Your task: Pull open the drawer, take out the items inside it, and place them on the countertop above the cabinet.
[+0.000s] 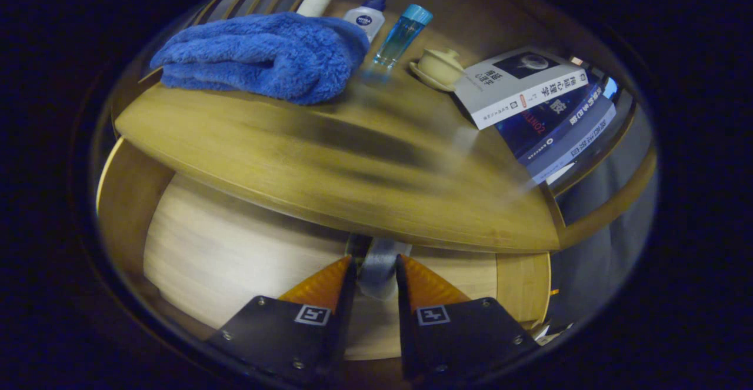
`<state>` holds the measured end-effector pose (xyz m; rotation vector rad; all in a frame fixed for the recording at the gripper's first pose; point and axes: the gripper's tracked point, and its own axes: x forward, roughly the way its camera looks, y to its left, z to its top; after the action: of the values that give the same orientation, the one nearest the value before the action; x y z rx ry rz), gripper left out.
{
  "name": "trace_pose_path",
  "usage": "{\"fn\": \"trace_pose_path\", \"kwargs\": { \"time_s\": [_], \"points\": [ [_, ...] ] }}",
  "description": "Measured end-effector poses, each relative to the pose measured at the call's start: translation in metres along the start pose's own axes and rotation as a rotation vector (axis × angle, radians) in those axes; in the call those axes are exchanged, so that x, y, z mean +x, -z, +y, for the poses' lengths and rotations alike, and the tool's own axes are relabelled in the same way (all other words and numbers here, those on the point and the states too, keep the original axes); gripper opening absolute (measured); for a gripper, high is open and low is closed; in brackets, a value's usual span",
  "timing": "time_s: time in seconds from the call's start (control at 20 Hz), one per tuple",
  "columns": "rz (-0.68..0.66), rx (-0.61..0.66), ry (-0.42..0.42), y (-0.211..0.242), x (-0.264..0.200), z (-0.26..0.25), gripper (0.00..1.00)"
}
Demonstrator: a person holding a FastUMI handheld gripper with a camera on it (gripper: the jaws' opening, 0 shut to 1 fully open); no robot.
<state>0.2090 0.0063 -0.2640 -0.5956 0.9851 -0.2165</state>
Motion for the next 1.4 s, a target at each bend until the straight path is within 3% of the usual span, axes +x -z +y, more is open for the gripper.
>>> {"fn": "trace_pose_path", "kwargs": {
  "time_s": [0.05, 0.15, 0.25, 0.3, 0.55, 0.85, 1.0, 1.15, 1.4],
  "points": [
    [-0.006, -0.012, 0.016, 0.001, 0.002, -0.002, 0.39],
    [-0.002, 0.002, 0.022, 0.003, 0.0, -0.001, 0.25],
    [-0.011, 0.03, 0.003, 0.002, -0.001, 0.002, 0.24],
    [-0.01, 0.03, -0.002, 0.001, -0.003, 0.003, 0.14],
    [0.011, 0.011, 0.046, 0.018, -0.031, -0.01, 0.13],
    [0.055, -0.123, 0.122, 0.034, -0.067, -0.031, 0.13],
    [0.037, -0.116, 0.12, 0.032, -0.086, -0.032, 0.13],
    [0.074, -0.176, 0.175, 0.044, -0.099, -0.042, 0.13],
    [0.082, -0.237, 0.192, 0.046, -0.111, -0.044, 0.13]
  ]
}}
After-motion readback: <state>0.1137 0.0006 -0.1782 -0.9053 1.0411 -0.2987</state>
